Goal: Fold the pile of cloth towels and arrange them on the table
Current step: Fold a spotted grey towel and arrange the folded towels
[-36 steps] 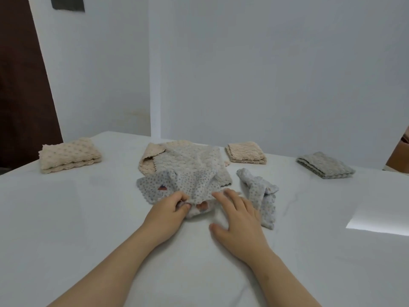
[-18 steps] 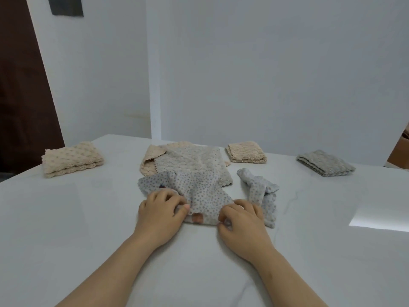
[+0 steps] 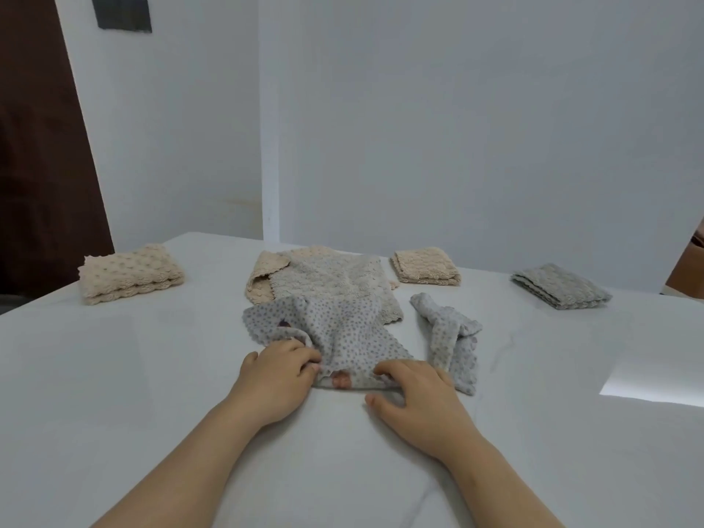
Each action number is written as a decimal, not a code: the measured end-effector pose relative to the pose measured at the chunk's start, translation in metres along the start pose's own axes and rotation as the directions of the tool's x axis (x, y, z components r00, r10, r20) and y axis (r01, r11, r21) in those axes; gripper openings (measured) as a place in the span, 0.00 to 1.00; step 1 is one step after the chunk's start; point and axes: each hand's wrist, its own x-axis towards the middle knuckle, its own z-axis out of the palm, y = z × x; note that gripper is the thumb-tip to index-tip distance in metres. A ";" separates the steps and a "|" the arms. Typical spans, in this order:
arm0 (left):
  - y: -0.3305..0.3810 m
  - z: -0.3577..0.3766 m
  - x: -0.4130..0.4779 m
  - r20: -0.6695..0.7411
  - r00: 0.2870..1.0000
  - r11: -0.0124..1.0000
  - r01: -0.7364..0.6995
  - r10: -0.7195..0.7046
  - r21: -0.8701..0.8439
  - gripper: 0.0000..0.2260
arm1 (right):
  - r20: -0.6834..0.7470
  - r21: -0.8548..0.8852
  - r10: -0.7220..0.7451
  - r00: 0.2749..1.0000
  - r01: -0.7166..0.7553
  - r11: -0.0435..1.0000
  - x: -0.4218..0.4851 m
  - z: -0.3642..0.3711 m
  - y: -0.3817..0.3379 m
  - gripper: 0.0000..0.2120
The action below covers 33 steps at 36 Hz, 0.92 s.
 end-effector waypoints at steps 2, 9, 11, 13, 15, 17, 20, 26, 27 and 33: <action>-0.002 -0.005 0.000 0.017 1.000 1.000 -0.009 0.009 -0.007 0.14 | 0.011 -0.020 -0.014 1.000 0.014 1.000 0.000 0.000 -0.001 0.36; -0.016 -0.025 -0.003 -0.005 0.999 0.978 0.043 -0.045 -0.205 0.13 | -0.021 0.065 -0.020 1.000 0.021 0.998 -0.003 -0.012 -0.008 0.17; -0.017 -0.027 -0.005 -0.058 0.992 0.968 0.093 -0.109 -0.233 0.14 | -0.044 0.092 -0.010 0.999 0.014 0.996 -0.005 -0.014 -0.010 0.15; -0.017 -0.025 -0.005 -0.122 0.980 0.968 0.132 -0.160 -0.213 0.14 | -0.101 0.058 -0.016 0.995 0.022 0.998 -0.006 -0.015 -0.012 0.15; -0.016 -0.021 -0.006 -0.186 0.971 0.981 0.122 -0.149 -0.152 0.14 | -0.132 0.042 -0.018 0.991 0.024 0.999 -0.005 -0.014 -0.012 0.17; -0.015 -0.016 -0.006 -0.201 0.976 0.996 0.076 -0.084 -0.048 0.16 | -0.071 0.000 -0.044 0.996 0.044 0.999 -0.003 -0.011 -0.012 0.24; -0.013 -0.011 -0.006 -0.103 0.995 0.997 0.025 -0.019 0.067 0.17 | 0.081 -0.088 -0.064 0.995 0.071 0.994 -0.003 -0.006 -0.011 0.28; -0.011 -0.013 -0.006 -0.012 1.000 1.000 -0.009 0.009 0.005 0.16 | 0.088 0.069 -0.013 0.996 0.007 0.998 -0.002 -0.016 -0.013 0.16; -0.009 -0.015 -0.006 -0.018 1.000 0.999 0.007 -0.007 -0.036 0.17 | 0.102 0.082 0.003 0.995 -0.012 0.997 -0.002 -0.016 -0.013 0.15; -0.003 -0.021 -0.012 -0.232 0.971 0.998 0.040 -0.050 -0.050 0.13 | -0.091 0.046 0.063 0.994 -0.059 0.997 -0.002 -0.013 -0.012 0.14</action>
